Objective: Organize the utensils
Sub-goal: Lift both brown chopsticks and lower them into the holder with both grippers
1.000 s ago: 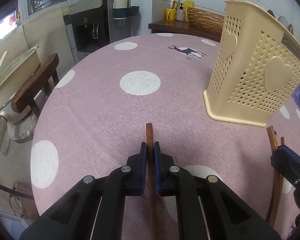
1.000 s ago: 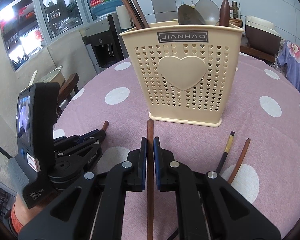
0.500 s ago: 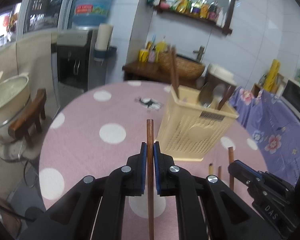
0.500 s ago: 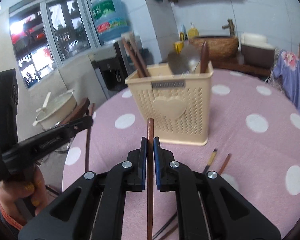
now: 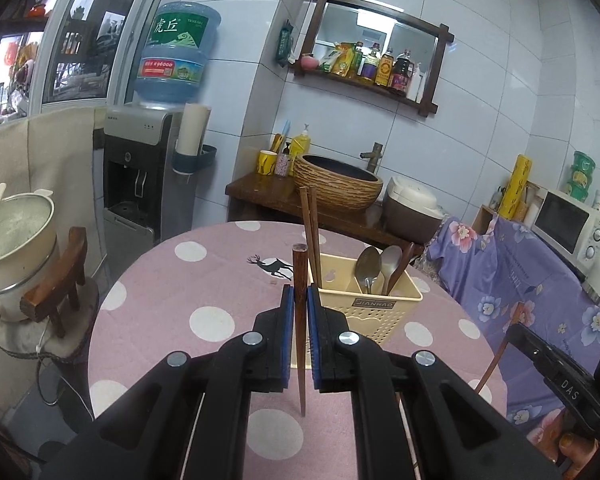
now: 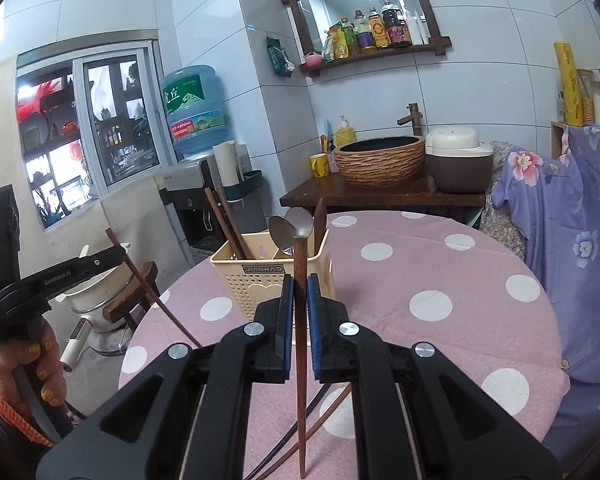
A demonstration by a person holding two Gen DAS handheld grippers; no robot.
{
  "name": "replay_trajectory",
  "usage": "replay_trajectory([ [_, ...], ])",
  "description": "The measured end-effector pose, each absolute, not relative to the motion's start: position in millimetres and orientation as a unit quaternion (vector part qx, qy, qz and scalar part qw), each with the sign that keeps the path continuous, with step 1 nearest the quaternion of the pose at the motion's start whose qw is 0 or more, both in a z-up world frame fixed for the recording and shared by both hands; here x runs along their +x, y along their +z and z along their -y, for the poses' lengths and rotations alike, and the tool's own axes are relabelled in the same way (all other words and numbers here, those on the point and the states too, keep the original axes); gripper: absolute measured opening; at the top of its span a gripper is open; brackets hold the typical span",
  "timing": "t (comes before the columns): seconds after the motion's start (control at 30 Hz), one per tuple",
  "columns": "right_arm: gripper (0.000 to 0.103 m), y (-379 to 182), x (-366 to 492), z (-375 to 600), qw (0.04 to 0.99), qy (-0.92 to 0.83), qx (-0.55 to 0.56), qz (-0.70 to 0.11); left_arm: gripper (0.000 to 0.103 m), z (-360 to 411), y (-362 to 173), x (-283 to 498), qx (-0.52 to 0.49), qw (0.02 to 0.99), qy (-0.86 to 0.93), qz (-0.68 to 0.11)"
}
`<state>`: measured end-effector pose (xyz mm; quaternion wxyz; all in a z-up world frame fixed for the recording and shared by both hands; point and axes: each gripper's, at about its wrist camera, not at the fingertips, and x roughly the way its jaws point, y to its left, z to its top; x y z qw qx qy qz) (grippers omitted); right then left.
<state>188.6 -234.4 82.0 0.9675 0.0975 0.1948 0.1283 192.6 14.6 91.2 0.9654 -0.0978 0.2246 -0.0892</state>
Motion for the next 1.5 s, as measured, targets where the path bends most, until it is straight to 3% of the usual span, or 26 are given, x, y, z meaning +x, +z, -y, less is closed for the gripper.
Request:
replay_trajectory([
  [0.63, 0.008, 111, 197, 230, 0.968, 0.144, 0.085, -0.186, 0.008, -11, 113, 202, -0.099, 0.960, -0.132, -0.226],
  [0.8, 0.008, 148, 213, 227, 0.969, 0.157, 0.081, -0.174, 0.008, -13, 140, 212, -0.119, 0.953, -0.162, -0.226],
  [1.17, 0.008, 265, 268, 210, 0.988, 0.105, 0.069, -0.088, 0.008, -5, 248, 247, -0.123, 0.974, -0.136, -0.133],
  [1.3, 0.008, 253, 289, 199, 0.991, 0.084, 0.065, -0.083, 0.008, 10, 240, 266, -0.106, 0.978, -0.117, -0.135],
  [1.5, 0.008, 190, 311, 186, 0.988, 0.071, 0.058, -0.121, 0.008, 23, 187, 289, -0.088, 0.977, -0.093, -0.171],
])
